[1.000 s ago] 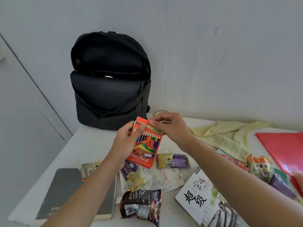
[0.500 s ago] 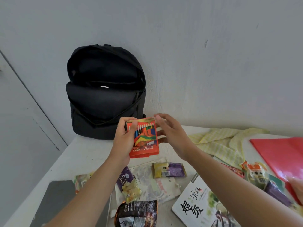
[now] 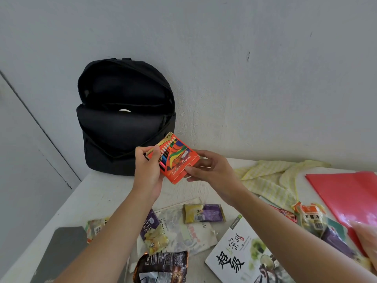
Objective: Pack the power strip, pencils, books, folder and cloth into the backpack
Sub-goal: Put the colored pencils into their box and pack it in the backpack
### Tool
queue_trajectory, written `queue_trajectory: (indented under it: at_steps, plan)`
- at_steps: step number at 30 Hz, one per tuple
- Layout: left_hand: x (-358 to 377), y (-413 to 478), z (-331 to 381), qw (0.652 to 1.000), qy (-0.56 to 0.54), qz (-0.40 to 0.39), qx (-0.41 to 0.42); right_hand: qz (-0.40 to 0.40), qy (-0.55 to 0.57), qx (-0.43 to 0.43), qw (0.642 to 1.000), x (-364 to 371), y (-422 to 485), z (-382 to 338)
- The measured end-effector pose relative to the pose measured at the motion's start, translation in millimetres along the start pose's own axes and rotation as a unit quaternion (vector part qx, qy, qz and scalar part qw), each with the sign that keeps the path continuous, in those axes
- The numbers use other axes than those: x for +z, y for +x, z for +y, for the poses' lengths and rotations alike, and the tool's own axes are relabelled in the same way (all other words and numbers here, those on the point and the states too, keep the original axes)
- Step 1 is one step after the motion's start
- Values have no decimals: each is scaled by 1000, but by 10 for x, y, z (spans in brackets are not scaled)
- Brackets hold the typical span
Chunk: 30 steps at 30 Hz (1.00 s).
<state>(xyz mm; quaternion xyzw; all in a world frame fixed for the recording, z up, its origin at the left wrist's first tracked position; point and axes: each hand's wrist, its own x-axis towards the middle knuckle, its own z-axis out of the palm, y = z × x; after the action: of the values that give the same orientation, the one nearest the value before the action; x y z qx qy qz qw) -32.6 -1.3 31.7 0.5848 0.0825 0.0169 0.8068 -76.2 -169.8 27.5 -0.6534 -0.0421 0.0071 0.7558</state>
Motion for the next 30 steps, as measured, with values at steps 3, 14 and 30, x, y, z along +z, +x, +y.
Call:
queue_trajectory:
  at_steps: [3,14,30]
  plan:
    - [37,9,21,1000,3,0,17,18,13,-13,1000,-2,11,-22]
    - [102,5,56,1000,-9,-15,-3,24,15,-2,1000,-100,44,-87]
    - [147,-28,72,994,42,-86,43,66,35,4,997,-203,33,15]
